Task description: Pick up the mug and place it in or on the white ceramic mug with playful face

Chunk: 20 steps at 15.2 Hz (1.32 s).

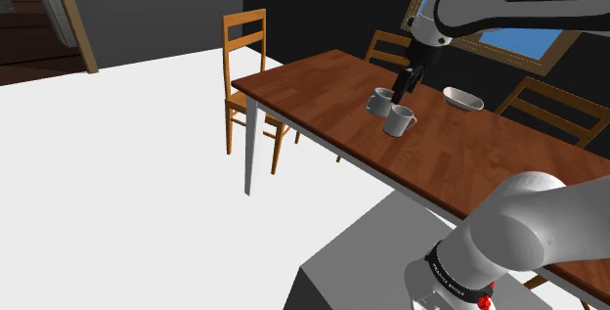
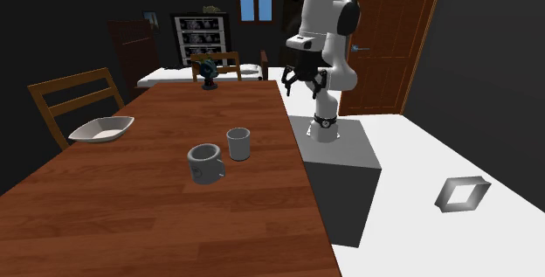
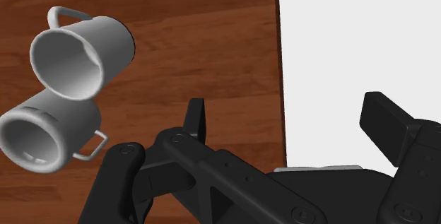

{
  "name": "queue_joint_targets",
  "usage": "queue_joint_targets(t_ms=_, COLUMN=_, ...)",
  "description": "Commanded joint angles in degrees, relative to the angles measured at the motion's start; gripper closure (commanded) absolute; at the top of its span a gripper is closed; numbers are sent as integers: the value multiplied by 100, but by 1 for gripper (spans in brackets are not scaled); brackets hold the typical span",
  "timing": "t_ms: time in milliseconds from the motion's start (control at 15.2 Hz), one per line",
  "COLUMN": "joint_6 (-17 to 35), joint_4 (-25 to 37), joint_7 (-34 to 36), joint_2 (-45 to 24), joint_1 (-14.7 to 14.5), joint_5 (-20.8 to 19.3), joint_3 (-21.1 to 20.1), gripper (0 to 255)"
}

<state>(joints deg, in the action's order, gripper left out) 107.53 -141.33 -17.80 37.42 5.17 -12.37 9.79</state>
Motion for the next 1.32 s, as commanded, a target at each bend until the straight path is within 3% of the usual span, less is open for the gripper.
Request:
queue_joint_targets(t_ms=0, joint_6=316, joint_4=5, joint_7=-173, joint_2=-289, joint_1=57, joint_5=-68, joint_3=217, gripper=0)
queue_joint_targets(t_ms=528, joint_6=1371, joint_4=321, joint_7=-1077, joint_2=-1557, joint_1=240, joint_5=-112, joint_3=1160, gripper=0)
queue_joint_targets(t_ms=924, joint_6=2044, joint_4=854, joint_7=-1952, joint_2=-2761, joint_1=272, joint_5=335, joint_3=1817, gripper=0)
queue_joint_targets(t_ms=1254, joint_6=2444, joint_4=816, joint_7=-2169, joint_2=-3152, joint_1=281, joint_5=536, joint_3=1934, gripper=0)
